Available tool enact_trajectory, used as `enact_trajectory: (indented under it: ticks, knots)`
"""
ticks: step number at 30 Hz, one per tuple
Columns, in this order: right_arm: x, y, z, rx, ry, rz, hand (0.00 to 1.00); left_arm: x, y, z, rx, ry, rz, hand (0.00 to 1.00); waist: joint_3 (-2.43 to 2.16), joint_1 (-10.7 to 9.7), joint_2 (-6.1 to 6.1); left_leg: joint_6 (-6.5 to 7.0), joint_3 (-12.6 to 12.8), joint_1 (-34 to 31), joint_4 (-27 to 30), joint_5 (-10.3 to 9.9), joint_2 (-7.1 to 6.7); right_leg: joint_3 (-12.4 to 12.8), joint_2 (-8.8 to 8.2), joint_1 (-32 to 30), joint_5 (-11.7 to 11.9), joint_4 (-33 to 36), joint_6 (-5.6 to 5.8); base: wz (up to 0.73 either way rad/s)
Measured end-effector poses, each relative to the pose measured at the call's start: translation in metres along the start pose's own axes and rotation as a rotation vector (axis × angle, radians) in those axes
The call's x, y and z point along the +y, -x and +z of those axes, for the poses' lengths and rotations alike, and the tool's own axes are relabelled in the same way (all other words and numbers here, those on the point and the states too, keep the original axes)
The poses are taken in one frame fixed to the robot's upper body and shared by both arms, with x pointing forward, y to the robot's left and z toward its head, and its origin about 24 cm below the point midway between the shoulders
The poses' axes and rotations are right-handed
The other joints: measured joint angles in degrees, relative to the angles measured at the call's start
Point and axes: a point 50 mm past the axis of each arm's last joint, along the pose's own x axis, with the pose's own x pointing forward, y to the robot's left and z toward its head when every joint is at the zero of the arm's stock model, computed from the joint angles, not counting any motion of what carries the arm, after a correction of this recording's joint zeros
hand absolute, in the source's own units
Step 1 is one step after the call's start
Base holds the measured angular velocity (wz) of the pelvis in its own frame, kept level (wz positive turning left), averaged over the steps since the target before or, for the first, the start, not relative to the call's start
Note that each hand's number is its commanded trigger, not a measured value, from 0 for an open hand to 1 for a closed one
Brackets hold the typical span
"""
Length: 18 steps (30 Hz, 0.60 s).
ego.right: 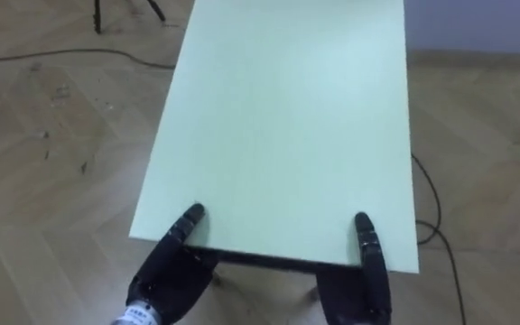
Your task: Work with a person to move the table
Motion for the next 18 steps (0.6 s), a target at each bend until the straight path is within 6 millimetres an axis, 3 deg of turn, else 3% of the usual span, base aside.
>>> enact_trajectory:
  ticks: [1,3,5,6,7,9,11,12,14,15,16,17,18]
  knots:
    - [0.002,-0.001,-0.004,-0.008,-0.027,0.022,1.0,-0.006,-0.001,0.006,-0.014,-0.03,-0.033,1.0,-0.21,-1.07,-3.0,1.84,5.01,-2.29,2.64,1.12,-0.4,0.25,-1.68,-0.8,-3.98,6.76,1.44,0.19]
    - [0.005,-0.004,-0.004,-0.009,-0.036,0.027,1.0,-0.009,-0.003,0.009,-0.018,-0.051,-0.04,1.0,-0.07,0.34,-3.6,3.17,7.95,-2.87,3.4,0.58,0.35,0.15,-0.42,1.56,-5.47,8.1,1.22,-0.21]
    - [0.009,-0.009,-0.005,0.006,-0.01,0.032,1.0,-0.007,-0.002,0.009,-0.034,-0.024,-0.031,1.0,0.13,1.96,-2.42,3.41,9.52,-3.2,3.38,0.72,1.53,-0.22,1.86,5.53,-5.68,1.42,0.91,-0.81]
    - [0.011,-0.013,-0.005,0.01,0.009,0.039,1.0,-0.006,-0.001,0.009,-0.039,-0.013,-0.025,1.0,0.38,2.84,-1.76,3.52,10.01,-3.8,3.6,1.0,2.0,-0.33,2.52,7.73,-6.74,-3.54,0.08,-0.62]
    - [0.013,-0.015,-0.004,0.018,0.026,0.048,1.0,-0.005,0.0,0.009,-0.044,-0.003,-0.024,1.0,0.34,3.3,-0.99,3.69,10.22,-4.89,4.81,1.39,2.63,-0.37,2.72,7.99,-7.17,-6.19,-0.41,-0.52]
    - [0.014,-0.018,-0.004,0.022,0.033,0.048,1.0,-0.005,-0.001,0.009,-0.049,0.003,-0.021,1.0,0.33,3.59,-0.4,3.81,10.3,-6.08,5.5,2.48,3.92,-0.31,3.72,6.66,-7.32,-6.16,-0.83,-0.21]
    - [0.01,-0.017,-0.006,0.026,0.028,0.03,1.0,-0.002,0.001,0.009,-0.045,-0.002,-0.005,1.0,0.3,4.58,-0.02,3.55,9.95,-6.68,5.72,4.19,5.87,0.01,5.79,5.9,-6.31,-6.33,-2.5,-0.13]
    - [0.009,-0.016,-0.006,0.023,0.027,0.025,1.0,-0.002,0.001,0.009,-0.043,-0.002,0.0,1.0,0.29,4.7,0.09,3.34,9.58,-6.7,5.39,4.9,6.12,-0.13,6.21,5.86,-5.87,-6.55,-2.84,-0.04]
    - [0.007,-0.015,-0.004,0.004,0.022,0.006,1.0,-0.001,0.001,0.008,-0.035,-0.001,0.015,1.0,0.27,4.86,0.12,-0.14,7.46,-6.71,3.52,8.02,5.94,-1.27,6.89,5.84,-4.03,-7.7,-3.65,0.12]
    - [0.006,-0.015,-0.004,-0.006,0.022,0.001,1.0,-0.002,0.0,0.008,-0.027,-0.004,0.025,1.0,0.2,4.83,0.01,-6.39,5.88,-6.67,0.51,11.65,5.15,-2.16,6.85,5.88,-1.53,-10.37,-4.2,0.09]
    - [0.007,-0.017,-0.003,-0.007,0.028,0.008,1.0,-0.002,-0.001,0.008,-0.027,-0.001,0.024,1.0,0.36,4.29,-0.09,-11.77,2.26,-6.86,-1.17,14.45,4.62,-3.93,5.98,5.88,1.63,-13.63,-4.9,-0.1]
    - [0.007,-0.018,-0.004,-0.001,0.032,0.004,1.0,-0.001,0.001,0.008,-0.03,0.008,0.03,1.0,0.32,4.65,0.05,-11.27,0.72,-6.93,1.45,13.15,5.48,-4.72,6.12,6.0,2.91,-14.76,-5.2,-0.5]
    - [0.007,-0.019,-0.007,0.02,0.039,-0.006,1.0,0.004,0.004,0.01,-0.037,0.025,0.042,1.0,0.28,5.46,0.32,-10.26,-1.31,-6.46,9.39,8.12,8.39,-6.76,6.66,6.23,4.64,-15.96,-5.9,-0.72]
